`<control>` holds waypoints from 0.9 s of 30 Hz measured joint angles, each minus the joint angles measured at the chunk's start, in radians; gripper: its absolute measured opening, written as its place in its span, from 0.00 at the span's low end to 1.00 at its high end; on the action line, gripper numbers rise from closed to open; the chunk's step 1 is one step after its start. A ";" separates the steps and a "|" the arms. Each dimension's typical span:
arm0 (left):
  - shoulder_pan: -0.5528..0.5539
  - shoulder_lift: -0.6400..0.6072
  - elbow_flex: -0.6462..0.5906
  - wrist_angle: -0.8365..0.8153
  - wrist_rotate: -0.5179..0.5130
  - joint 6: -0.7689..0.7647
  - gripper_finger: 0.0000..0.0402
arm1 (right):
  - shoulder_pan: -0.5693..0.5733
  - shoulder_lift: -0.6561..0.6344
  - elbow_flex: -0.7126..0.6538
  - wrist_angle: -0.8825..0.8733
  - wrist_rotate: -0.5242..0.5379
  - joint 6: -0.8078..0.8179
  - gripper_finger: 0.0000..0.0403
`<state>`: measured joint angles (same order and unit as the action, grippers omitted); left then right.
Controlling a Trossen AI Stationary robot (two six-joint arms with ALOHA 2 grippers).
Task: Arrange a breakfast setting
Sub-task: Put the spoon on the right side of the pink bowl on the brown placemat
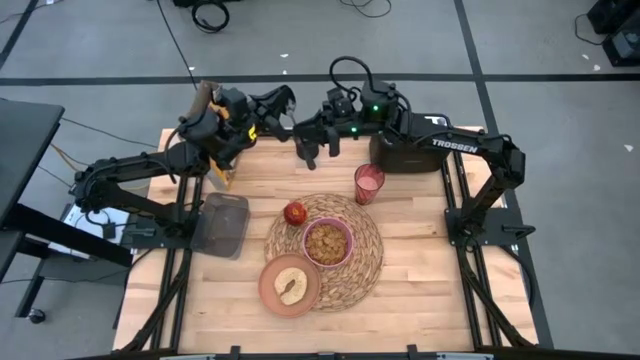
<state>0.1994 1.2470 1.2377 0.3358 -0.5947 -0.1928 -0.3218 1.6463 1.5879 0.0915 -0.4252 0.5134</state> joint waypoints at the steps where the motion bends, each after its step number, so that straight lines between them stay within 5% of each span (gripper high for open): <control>1: 0.000 0.000 0.000 0.008 0.008 0.001 0.04 | 0.000 0.000 0.000 -0.007 -0.013 0.009 0.23; 27: 0.040 -0.117 -0.001 0.007 0.012 0.021 0.04 | 0.061 -0.010 0.000 -0.073 -0.093 0.171 0.17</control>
<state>0.2398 1.1305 1.2364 0.3427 -0.5829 -0.1715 -0.2607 1.6360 1.5879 0.0185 -0.5186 0.6840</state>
